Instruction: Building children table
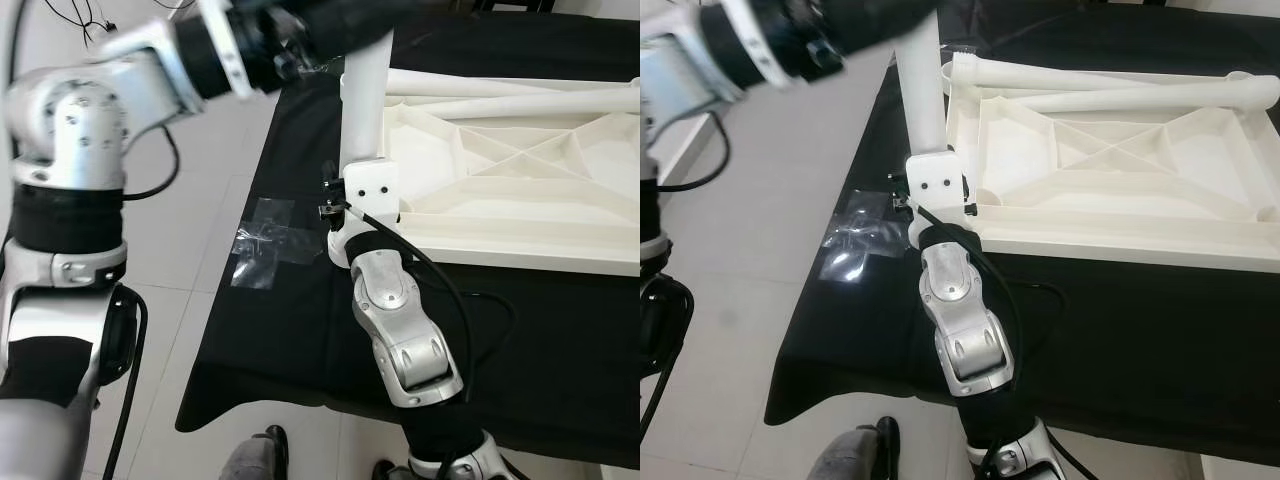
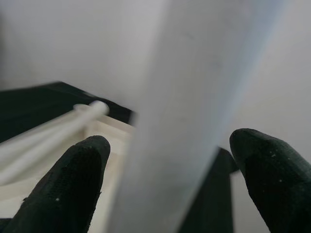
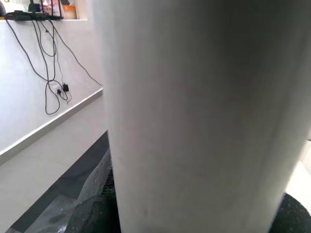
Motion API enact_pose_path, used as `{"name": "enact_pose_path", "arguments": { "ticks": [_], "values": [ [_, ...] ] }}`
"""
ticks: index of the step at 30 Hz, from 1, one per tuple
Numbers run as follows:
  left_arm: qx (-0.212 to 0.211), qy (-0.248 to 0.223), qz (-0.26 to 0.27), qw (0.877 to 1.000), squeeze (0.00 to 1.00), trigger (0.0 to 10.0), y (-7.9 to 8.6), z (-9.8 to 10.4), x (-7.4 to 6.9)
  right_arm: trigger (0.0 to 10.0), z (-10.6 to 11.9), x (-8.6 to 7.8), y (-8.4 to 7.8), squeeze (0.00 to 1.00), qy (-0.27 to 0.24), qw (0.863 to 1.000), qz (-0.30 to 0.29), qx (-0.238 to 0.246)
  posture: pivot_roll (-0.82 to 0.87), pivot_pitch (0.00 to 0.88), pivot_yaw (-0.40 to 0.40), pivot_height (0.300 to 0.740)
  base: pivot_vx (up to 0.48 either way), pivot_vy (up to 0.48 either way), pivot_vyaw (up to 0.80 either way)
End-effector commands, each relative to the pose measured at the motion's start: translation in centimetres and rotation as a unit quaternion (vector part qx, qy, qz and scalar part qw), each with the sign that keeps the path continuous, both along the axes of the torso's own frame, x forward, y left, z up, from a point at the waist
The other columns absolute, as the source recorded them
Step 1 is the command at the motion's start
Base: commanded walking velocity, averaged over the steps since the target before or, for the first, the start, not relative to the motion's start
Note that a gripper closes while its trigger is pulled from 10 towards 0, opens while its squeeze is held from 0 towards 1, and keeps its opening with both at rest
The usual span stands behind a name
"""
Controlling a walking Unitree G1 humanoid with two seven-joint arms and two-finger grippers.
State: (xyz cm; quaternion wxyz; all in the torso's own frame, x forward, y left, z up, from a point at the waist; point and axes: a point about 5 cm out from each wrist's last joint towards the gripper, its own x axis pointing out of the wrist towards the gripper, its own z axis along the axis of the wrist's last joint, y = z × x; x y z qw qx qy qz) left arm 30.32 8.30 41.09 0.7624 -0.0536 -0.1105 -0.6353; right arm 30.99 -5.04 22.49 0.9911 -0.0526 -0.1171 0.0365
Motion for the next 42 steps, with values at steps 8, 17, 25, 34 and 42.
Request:
{"name": "enact_pose_path", "arguments": {
  "ticks": [8,17,25,34,42],
  "values": [
    [0.094,-0.082,-0.021,0.992,0.0,0.0,-1.5,0.6,-0.2,10.0,-4.8,0.2,1.3,0.0,0.131,0.991,-0.006,0.018,0.2,0.264,0.062,0.74,0.0,0.0,0.0],
    [0.099,-0.112,0.011,0.989,0.0,0.0,-1.8,1.1,0.1,10.0,-4.5,0.3,1.2,1.0,0.125,0.992,0.002,0.022,0.2,0.266,0.053,0.74,0.0,0.0,0.0],
    [0.089,-0.103,0.008,0.991,0.0,0.0,-1.6,1.2,0.1,10.0,-1.1,1.5,-0.4,1.0,0.051,0.998,0.031,0.021,0.19,0.266,0.049,0.74,0.0,0.0,0.0],
    [0.083,-0.101,-0.006,0.991,0.0,0.0,-1.9,0.7,0.2,10.0,5.4,3.5,-3.6,0.65,-0.058,0.977,0.203,-0.023,0.18,0.267,0.051,0.74,0.0,0.0,0.0],
    [0.08,-0.098,-0.015,0.992,0.0,0.0,-2.2,0.5,0.2,10.0,7.4,5.0,-5.5,0.0,-0.048,0.923,0.354,-0.146,0.18,0.27,0.053,0.74,0.0,0.0,0.0]
  ]
}}
